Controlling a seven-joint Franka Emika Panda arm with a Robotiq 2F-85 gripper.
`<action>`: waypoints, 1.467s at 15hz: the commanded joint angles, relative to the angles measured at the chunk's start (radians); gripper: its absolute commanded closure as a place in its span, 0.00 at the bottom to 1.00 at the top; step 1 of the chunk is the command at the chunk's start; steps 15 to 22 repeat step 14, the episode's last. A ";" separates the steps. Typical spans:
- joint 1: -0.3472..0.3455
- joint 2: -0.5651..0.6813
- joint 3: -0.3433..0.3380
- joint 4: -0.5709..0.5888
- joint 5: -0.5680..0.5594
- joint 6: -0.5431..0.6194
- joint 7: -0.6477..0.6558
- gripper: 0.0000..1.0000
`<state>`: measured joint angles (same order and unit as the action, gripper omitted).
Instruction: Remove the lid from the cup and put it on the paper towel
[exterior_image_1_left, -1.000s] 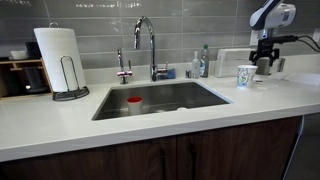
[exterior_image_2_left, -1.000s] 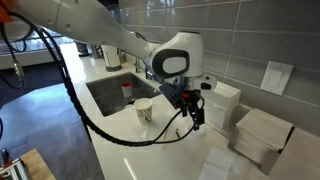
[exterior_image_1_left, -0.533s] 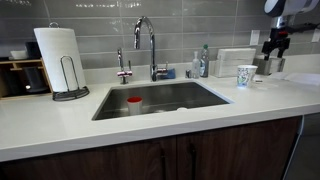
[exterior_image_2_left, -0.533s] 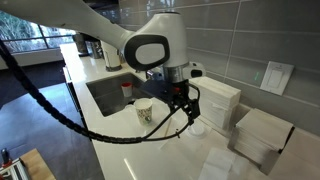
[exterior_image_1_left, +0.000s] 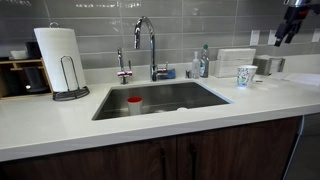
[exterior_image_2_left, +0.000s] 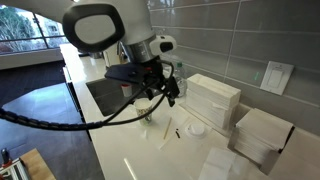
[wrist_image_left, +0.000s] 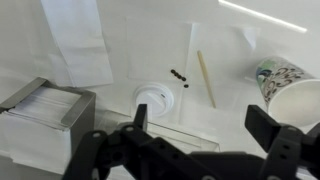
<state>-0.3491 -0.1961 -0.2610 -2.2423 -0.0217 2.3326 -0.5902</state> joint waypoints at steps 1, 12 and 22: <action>0.023 -0.156 0.011 -0.058 -0.115 -0.061 0.150 0.00; 0.060 -0.298 0.141 -0.013 -0.345 -0.491 0.575 0.00; 0.060 -0.303 0.143 -0.013 -0.349 -0.499 0.580 0.00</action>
